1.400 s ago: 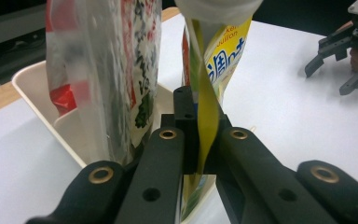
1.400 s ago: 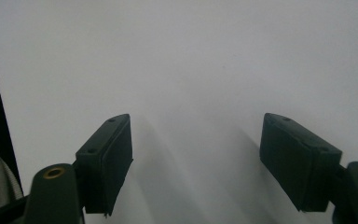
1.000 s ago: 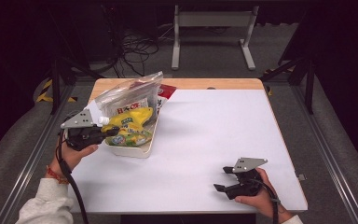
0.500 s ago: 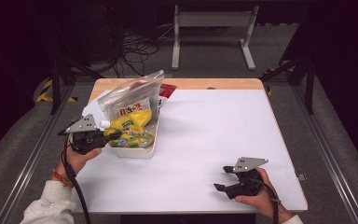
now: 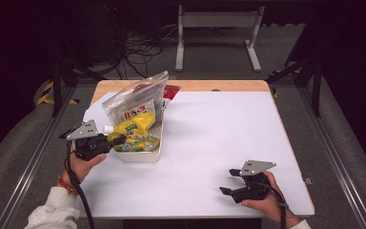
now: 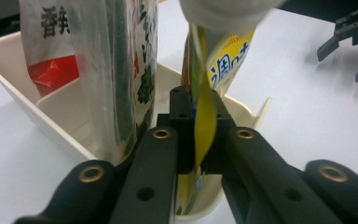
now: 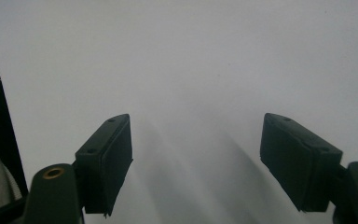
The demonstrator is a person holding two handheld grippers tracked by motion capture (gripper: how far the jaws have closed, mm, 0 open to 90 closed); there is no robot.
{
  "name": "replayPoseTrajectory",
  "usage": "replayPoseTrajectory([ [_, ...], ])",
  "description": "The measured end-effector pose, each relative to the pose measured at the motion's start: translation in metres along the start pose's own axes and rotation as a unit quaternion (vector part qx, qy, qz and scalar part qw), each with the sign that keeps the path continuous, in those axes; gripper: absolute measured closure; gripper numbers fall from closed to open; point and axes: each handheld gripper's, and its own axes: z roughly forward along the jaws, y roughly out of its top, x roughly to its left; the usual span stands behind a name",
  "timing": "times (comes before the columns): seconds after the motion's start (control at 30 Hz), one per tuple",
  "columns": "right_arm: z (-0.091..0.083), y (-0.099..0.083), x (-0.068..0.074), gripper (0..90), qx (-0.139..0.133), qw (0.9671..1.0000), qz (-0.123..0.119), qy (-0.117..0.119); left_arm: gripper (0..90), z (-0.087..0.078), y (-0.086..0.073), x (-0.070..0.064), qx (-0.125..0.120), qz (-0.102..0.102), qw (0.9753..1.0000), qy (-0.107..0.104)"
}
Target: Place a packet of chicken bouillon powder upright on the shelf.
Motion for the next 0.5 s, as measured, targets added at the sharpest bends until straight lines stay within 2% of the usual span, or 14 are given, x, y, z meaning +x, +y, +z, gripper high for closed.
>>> replayPoseTrajectory([
  [0.13,-0.001,0.0,0.0,25.4,0.0,1.0,-0.001,0.0,85.8,0.002,0.002,-0.003,-0.004,0.012,0.9999,-0.003],
  [0.23,0.0,0.0,0.0,25.4,0.0,1.0,-0.001,0.0,87.4,0.005,0.0,-0.004,-0.009,0.0,0.9999,-0.007],
  [0.27,0.0,0.0,0.0,25.4,0.001,1.0,-0.001,0.001,87.9,0.007,0.0,-0.004,-0.007,0.003,1.0,-0.004],
  [0.33,0.001,0.0,0.0,25.4,0.001,1.0,-0.002,0.0,88.2,0.011,-0.001,-0.005,-0.008,-0.006,0.9999,-0.013],
  [0.5,0.001,0.001,0.001,25.4,0.002,1.0,-0.003,0.001,88.6,0.013,-0.001,-0.005,-0.005,-0.001,1.0,-0.007],
])
